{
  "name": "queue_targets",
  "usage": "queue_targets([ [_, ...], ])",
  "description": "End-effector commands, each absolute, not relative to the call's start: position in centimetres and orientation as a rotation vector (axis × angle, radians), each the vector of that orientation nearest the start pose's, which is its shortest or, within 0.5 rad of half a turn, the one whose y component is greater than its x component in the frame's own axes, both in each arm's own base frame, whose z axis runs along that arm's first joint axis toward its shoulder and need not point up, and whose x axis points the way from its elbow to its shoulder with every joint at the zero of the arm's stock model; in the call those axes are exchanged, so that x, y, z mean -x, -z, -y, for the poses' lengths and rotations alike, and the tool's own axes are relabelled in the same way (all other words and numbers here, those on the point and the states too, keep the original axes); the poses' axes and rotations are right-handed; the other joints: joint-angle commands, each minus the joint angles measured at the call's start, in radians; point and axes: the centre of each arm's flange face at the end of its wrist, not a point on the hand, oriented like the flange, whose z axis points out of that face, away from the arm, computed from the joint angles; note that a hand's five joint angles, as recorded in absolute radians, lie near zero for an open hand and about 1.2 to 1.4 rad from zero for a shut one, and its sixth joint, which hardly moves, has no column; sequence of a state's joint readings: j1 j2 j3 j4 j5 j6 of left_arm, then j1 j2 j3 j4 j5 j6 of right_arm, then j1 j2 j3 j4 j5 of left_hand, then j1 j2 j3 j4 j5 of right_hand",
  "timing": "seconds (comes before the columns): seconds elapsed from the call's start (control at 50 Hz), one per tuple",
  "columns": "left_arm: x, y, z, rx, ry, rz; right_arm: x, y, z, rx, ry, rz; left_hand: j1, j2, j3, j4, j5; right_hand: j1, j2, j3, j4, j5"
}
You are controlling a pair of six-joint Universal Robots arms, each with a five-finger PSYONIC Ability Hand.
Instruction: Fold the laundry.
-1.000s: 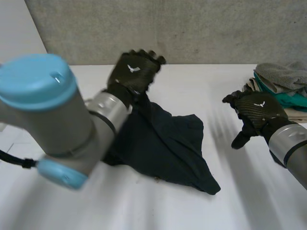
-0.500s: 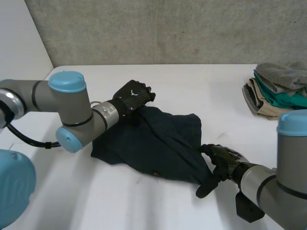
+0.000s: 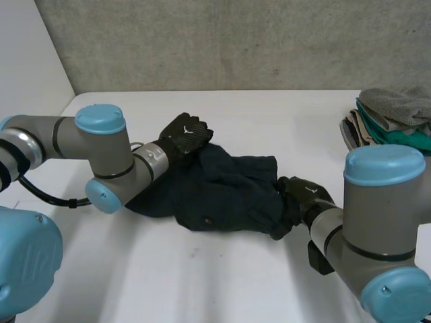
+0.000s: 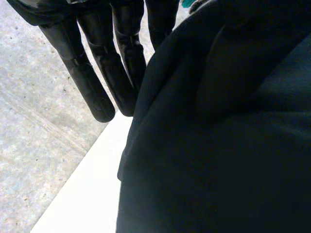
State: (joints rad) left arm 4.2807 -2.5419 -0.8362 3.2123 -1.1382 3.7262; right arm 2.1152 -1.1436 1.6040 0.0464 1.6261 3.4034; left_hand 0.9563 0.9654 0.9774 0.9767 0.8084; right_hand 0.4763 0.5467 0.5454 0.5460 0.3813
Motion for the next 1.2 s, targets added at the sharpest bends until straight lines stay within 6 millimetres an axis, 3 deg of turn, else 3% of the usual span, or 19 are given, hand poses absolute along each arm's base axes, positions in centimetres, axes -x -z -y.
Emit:
queue_targets([
  [0.02, 34.5, -16.7, 35.1, -1.598, 2.188, -1.961, -27.1, -18.4, 20.9, 0.353, 1.357, -2.438, -0.282, -0.291, -0.303, -0.302, -0.308, -0.150, -0.221, -0.219, -0.220, -0.230],
  [0.12, 34.0, -19.7, 35.0, -1.571, 2.249, -1.896, -26.8, -20.2, 20.3, 0.390, 1.381, -2.425, -0.294, -0.303, -0.315, -0.314, -0.320, -0.230, -0.300, -0.299, -0.300, -0.309],
  [0.18, 32.6, -20.6, 36.1, -1.519, 2.254, -1.886, -26.7, -21.2, 19.9, 0.407, 1.381, -2.428, -0.291, -0.300, -0.312, -0.311, -0.317, -0.262, -0.332, -0.331, -0.332, -0.342],
  [0.32, 31.3, -20.9, 37.6, -1.476, 2.258, -1.880, -26.6, -22.6, 19.7, 0.394, 1.381, -2.416, -0.297, -0.306, -0.318, -0.317, -0.323, -0.302, -0.372, -0.371, -0.371, -0.381],
  [0.44, 31.7, -18.6, 38.8, -1.560, 2.271, -1.897, -27.2, -22.8, 19.9, 0.361, 1.374, -2.390, -0.294, -0.303, -0.315, -0.314, -0.320, -0.302, -0.372, -0.371, -0.371, -0.381],
  [0.6, 32.3, -14.8, 40.2, -1.590, 2.246, -1.936, -28.2, -18.4, 20.8, 0.311, 1.225, -2.497, -0.297, -0.306, -0.318, -0.317, -0.323, -0.302, -0.372, -0.371, -0.371, -0.381],
  [0.74, 32.8, -13.1, 41.2, -1.594, 2.260, -1.918, -28.5, -16.5, 21.0, 0.320, 1.193, -2.536, -0.282, -0.291, -0.303, -0.302, -0.309, -0.302, -0.372, -0.371, -0.371, -0.381],
  [0.8, 33.2, -12.6, 41.4, -1.612, 2.271, -1.908, -28.7, -16.2, 20.9, 0.327, 1.197, -2.535, -0.273, -0.282, -0.294, -0.294, -0.300, -0.213, -0.283, -0.282, -0.282, -0.292],
  [0.9, 33.8, -11.6, 41.2, -1.665, 2.284, -1.899, -29.3, -15.8, 20.8, 0.334, 1.242, -2.511, -0.238, -0.247, -0.259, -0.258, -0.265, 0.189, 0.119, 0.120, 0.119, 0.110],
  [0.96, 34.1, -10.9, 41.0, -1.689, 2.282, -1.908, -29.6, -16.0, 21.1, 0.332, 1.293, -2.479, -0.083, -0.092, -0.104, -0.103, -0.109, 0.517, 0.447, 0.448, 0.448, 0.438],
  [1.04, 34.5, -9.9, 40.7, -1.707, 2.274, -1.921, -30.1, -16.4, 21.8, 0.332, 1.354, -2.426, 0.366, 0.357, 0.345, 0.346, 0.339, 0.918, 0.848, 0.849, 0.849, 0.839],
  [1.12, 34.8, -9.9, 41.1, -1.680, 2.318, -1.859, -30.8, -17.3, 22.8, 0.394, 1.441, -2.368, 0.440, 0.431, 0.419, 0.420, 0.413, 0.920, 0.850, 0.851, 0.850, 0.840],
  [1.2, 34.8, -11.1, 42.7, -1.533, 2.413, -1.712, -31.6, -18.7, 24.5, 0.544, 1.613, -2.291, 0.440, 0.431, 0.419, 0.420, 0.413, 0.920, 0.850, 0.851, 0.850, 0.840],
])
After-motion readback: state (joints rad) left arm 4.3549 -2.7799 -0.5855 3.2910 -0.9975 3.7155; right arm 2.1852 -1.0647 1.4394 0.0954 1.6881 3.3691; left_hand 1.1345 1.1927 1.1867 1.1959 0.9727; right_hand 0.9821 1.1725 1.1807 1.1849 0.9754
